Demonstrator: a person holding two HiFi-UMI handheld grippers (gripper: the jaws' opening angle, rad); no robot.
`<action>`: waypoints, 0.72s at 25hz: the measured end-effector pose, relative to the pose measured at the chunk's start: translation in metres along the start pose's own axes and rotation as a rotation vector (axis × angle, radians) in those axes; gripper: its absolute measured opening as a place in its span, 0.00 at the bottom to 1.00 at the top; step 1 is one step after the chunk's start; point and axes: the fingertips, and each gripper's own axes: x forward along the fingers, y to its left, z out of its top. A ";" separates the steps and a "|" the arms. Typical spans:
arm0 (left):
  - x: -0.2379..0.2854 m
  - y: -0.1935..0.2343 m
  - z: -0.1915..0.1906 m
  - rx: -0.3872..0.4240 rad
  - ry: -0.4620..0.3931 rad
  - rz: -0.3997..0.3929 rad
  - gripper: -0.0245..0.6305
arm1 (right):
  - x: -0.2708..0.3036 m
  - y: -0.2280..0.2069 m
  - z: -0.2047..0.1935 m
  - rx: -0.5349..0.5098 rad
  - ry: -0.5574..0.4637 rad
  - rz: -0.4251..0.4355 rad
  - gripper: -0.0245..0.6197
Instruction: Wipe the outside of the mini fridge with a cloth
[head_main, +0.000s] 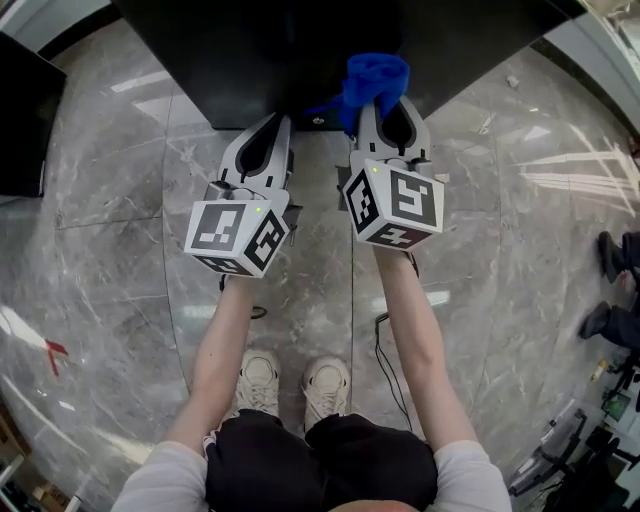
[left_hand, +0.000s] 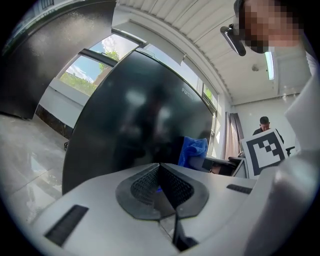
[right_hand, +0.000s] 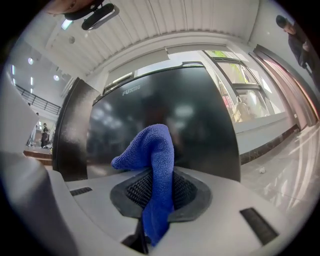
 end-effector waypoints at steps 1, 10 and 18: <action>0.004 -0.003 -0.004 -0.001 0.006 -0.004 0.04 | -0.002 -0.010 0.000 -0.005 0.000 -0.016 0.16; 0.030 -0.038 -0.032 -0.012 0.048 -0.071 0.04 | -0.012 -0.090 0.002 0.021 0.012 -0.143 0.16; 0.036 -0.049 -0.033 -0.003 0.049 -0.092 0.04 | -0.017 -0.128 0.006 0.007 0.007 -0.216 0.16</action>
